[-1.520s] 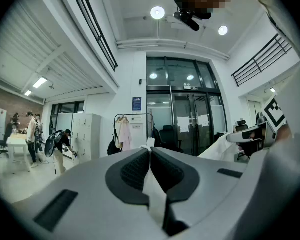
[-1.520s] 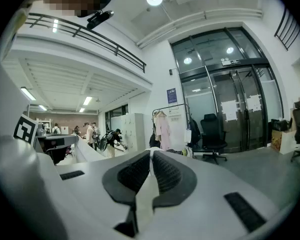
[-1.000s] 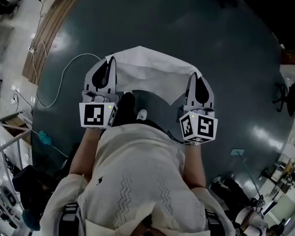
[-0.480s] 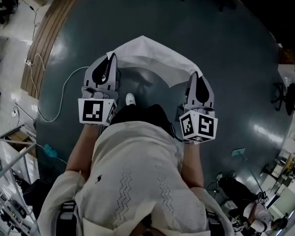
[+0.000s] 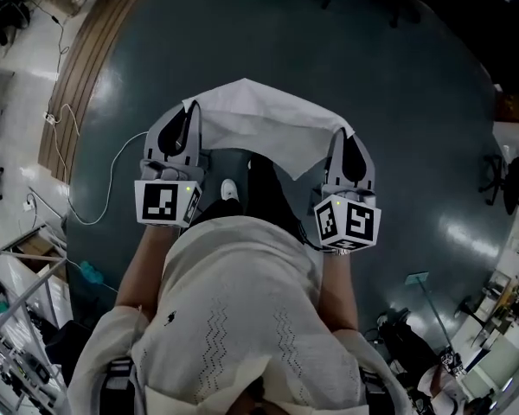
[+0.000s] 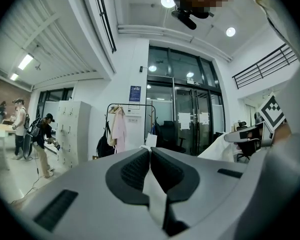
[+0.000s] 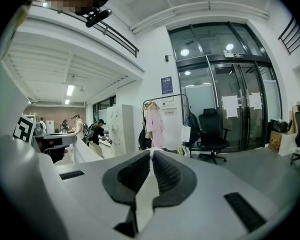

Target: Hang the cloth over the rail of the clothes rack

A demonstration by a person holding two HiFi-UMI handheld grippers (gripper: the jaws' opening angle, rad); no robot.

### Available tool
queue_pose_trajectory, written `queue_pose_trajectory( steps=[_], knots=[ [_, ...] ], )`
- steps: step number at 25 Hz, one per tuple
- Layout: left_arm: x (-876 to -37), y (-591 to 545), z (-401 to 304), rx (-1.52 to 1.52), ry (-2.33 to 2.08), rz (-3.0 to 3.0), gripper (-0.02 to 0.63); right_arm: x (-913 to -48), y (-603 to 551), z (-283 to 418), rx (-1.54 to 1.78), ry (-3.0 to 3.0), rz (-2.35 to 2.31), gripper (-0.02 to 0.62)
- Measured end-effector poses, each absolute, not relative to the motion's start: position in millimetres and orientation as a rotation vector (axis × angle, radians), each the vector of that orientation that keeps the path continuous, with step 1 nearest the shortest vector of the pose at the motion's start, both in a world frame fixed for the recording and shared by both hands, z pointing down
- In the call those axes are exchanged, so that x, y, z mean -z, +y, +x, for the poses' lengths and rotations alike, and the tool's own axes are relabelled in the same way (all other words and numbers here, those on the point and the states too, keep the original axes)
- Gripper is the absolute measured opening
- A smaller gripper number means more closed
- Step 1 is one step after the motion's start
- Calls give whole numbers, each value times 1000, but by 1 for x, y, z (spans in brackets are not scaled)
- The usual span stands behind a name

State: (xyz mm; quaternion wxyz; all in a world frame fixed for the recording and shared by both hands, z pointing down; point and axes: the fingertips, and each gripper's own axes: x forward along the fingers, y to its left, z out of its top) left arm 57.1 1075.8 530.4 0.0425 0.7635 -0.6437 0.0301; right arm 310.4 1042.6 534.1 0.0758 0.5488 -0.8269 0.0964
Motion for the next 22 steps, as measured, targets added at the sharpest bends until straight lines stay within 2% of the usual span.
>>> queue_pose_trajectory(
  steps=[11, 22],
  knots=[
    [-516, 899, 65, -122, -2084, 2281, 18, -525, 845, 314, -291, -2576, 1559, 32],
    [-506, 821, 48, -78, -2157, 2217, 20, -514, 749, 289, -272, -2634, 1450, 32]
  ],
)
